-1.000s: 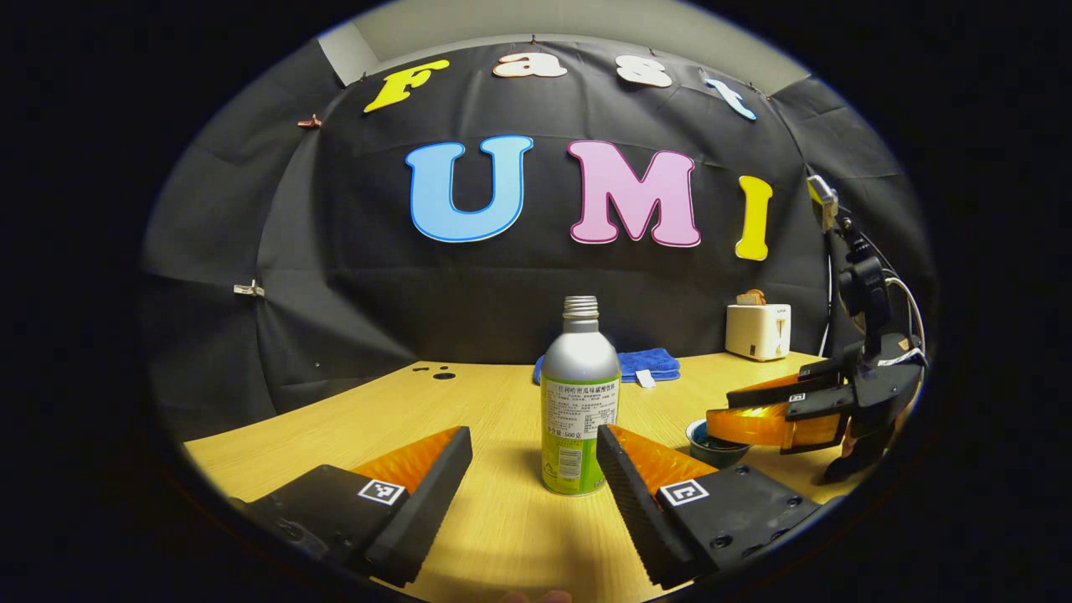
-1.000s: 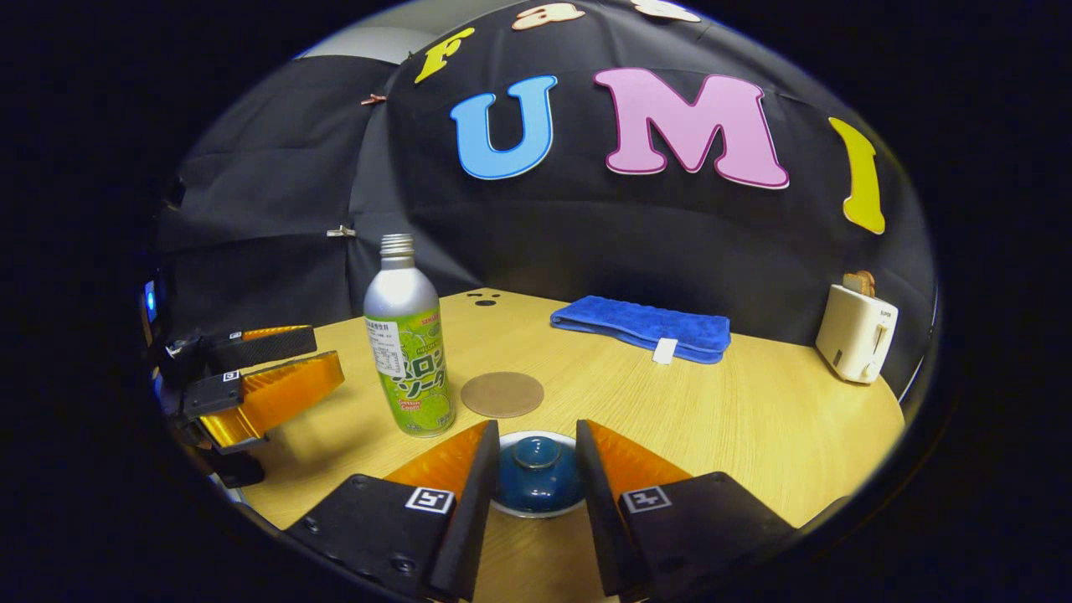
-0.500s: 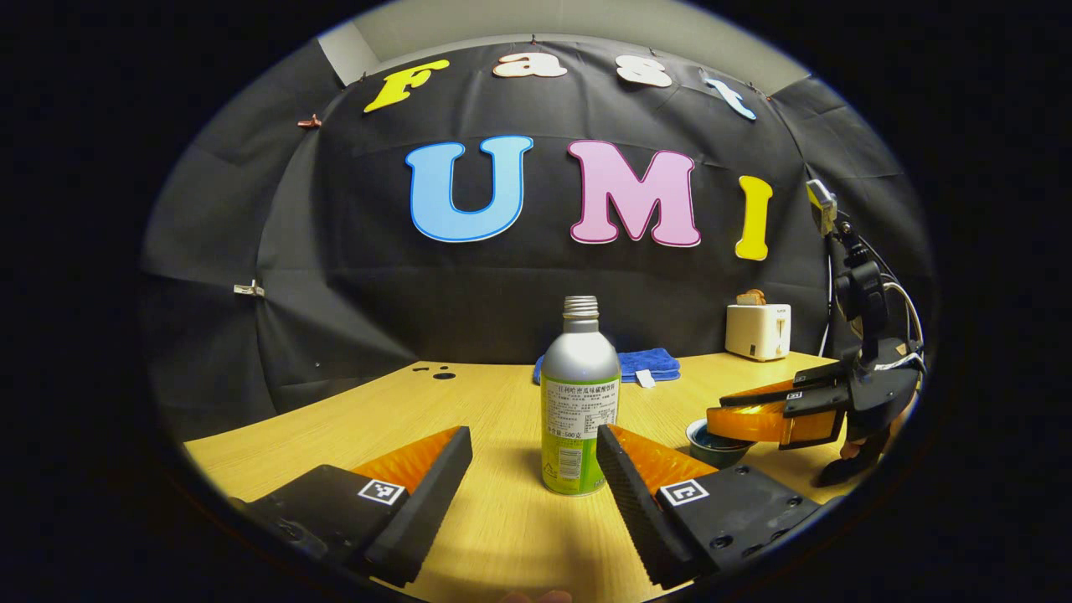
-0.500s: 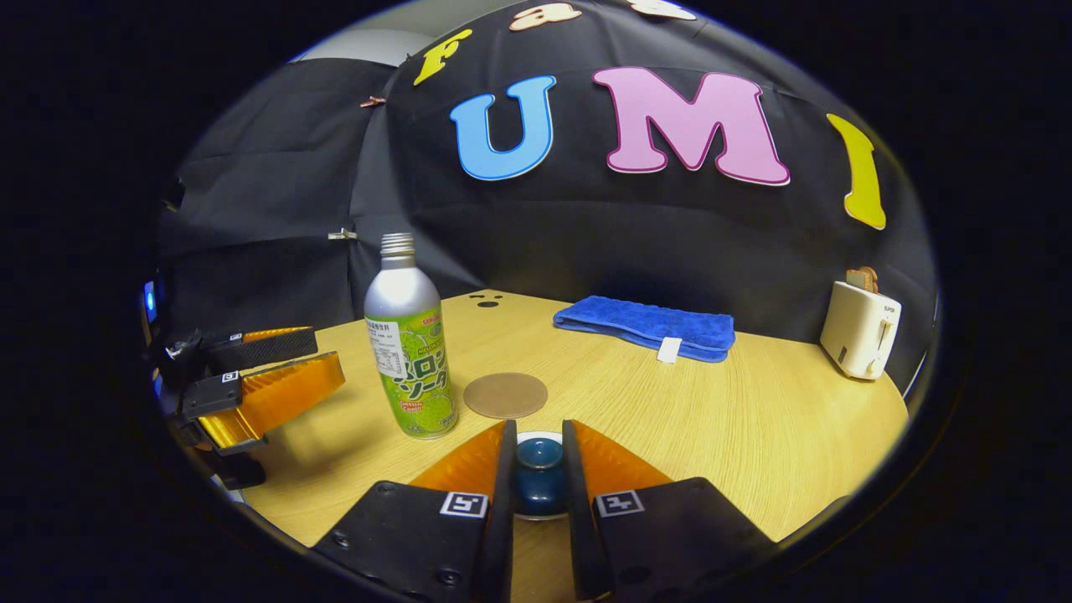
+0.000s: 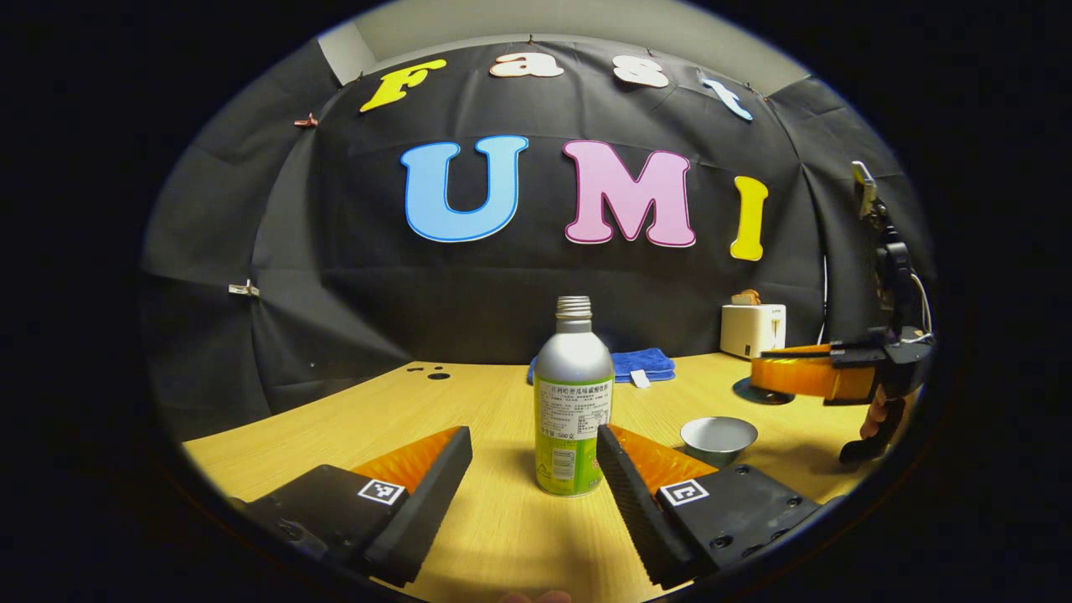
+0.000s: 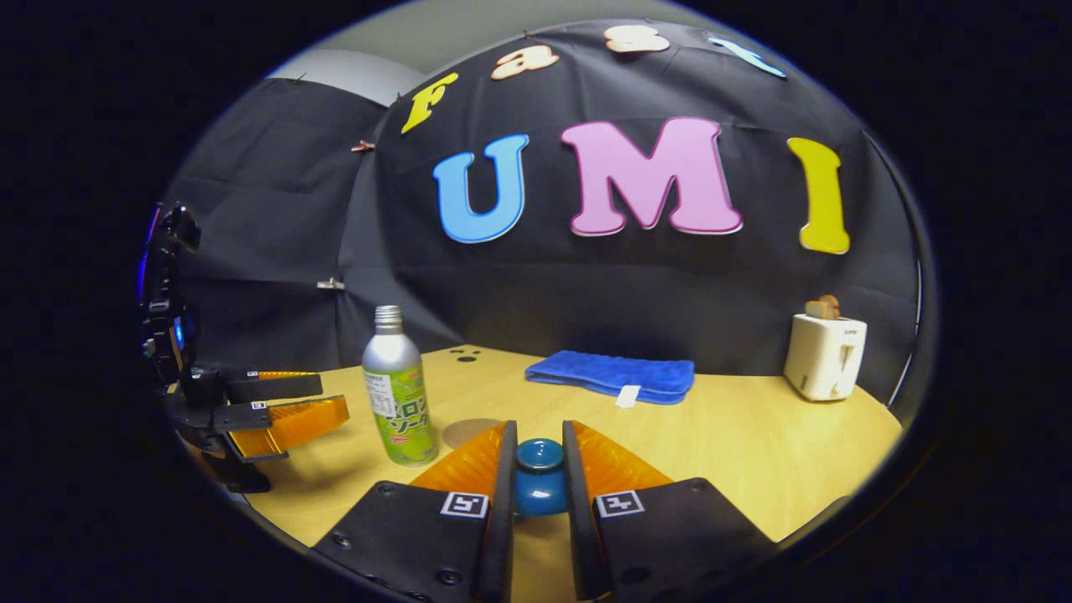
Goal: Open the teacup lid with one hand, grasp the water bottle and pour water into the teacup with the other hand; after pouring, place the water bottle on the coaster and then close the teacup lid.
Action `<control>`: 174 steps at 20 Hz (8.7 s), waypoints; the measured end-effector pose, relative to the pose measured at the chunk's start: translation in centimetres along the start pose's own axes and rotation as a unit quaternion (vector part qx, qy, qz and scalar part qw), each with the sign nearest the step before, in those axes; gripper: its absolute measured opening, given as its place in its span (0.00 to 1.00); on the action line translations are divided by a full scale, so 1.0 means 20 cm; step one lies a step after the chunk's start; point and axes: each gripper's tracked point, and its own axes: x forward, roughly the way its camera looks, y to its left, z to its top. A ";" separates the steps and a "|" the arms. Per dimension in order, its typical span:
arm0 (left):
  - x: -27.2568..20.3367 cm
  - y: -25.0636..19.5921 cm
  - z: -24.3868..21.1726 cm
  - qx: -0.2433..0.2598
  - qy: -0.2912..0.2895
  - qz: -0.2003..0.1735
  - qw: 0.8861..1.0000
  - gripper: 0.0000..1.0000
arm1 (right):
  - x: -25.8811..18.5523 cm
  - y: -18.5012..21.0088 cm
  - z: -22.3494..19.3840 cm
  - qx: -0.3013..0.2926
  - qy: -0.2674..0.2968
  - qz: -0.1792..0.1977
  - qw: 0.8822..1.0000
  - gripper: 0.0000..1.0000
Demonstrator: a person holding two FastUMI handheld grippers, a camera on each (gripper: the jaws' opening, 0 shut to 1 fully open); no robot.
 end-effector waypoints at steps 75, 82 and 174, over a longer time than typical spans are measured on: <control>0.43 -0.24 0.06 0.802 0.012 -0.060 0.594 0.80 | -0.17 -0.27 -0.11 0.011 -0.007 -0.056 0.998 0.31; 0.43 -0.26 0.07 0.830 0.003 -0.060 0.554 0.80 | -0.17 -0.27 -0.11 0.012 -0.007 -0.056 0.998 0.31; 0.40 -0.32 -0.13 0.027 0.010 -0.141 0.990 0.98 | -0.16 -0.27 -0.11 0.009 -0.008 -0.057 0.998 0.31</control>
